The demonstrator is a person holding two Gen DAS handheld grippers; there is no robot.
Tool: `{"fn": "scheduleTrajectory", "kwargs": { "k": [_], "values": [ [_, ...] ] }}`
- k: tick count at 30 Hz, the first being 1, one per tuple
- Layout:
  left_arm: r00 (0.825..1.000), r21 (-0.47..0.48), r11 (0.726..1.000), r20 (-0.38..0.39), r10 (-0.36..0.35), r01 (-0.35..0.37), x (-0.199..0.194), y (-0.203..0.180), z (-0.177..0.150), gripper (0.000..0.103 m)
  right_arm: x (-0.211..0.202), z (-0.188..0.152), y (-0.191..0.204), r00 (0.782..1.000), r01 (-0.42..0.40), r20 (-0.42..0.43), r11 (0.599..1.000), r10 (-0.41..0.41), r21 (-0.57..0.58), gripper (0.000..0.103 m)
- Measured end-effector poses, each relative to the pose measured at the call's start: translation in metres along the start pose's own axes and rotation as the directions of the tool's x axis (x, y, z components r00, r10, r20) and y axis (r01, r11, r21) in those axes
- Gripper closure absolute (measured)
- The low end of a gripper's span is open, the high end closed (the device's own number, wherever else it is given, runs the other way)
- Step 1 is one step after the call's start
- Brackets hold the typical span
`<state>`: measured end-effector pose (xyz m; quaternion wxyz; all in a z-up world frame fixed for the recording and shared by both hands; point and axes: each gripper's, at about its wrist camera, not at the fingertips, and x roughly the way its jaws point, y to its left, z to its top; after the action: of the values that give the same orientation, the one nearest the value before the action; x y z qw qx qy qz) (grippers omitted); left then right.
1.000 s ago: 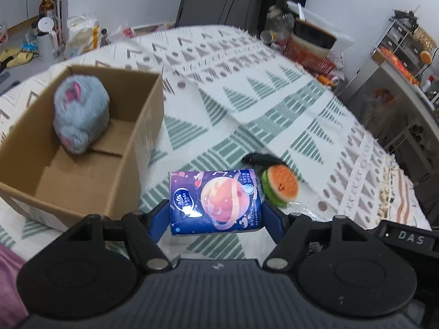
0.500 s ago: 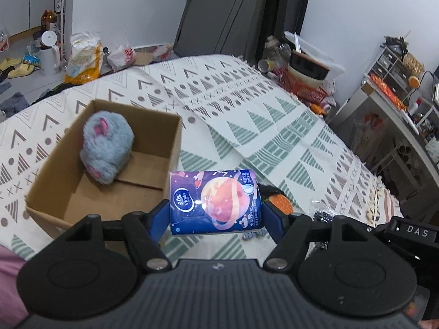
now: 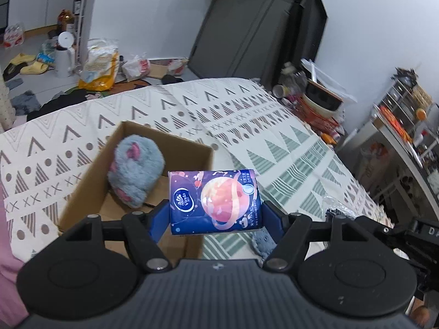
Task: Organize soft objects
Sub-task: 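Carry the purple package over the box with left while right carries the black bundle there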
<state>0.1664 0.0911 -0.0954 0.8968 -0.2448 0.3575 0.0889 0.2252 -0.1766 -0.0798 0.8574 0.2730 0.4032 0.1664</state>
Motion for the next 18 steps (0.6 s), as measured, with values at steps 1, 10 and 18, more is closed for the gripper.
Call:
{"fn": "scheduleTrajectory", "kwargs": {
  "k": [1,10,18],
  "values": [
    [1.0,-0.009,1.0,0.002,0.0,0.0,-0.001,0.003,0.002,0.033,0.002,0.0,0.005,1.0,-0.006,-0.002,1.0,0.006,-0.008,0.076],
    [1.0,-0.082,0.997,0.005,0.016,-0.016,0.001,0.032,0.016,0.033,0.021,-0.005,0.044,0.999,-0.046,-0.028,0.997,0.045,-0.06,0.077],
    [0.999,-0.167,0.985,-0.009,0.044,-0.045,0.01,0.067,0.022,0.033,0.046,-0.017,0.069,0.996,-0.07,-0.063,0.994,0.065,-0.085,0.077]
  ]
}}
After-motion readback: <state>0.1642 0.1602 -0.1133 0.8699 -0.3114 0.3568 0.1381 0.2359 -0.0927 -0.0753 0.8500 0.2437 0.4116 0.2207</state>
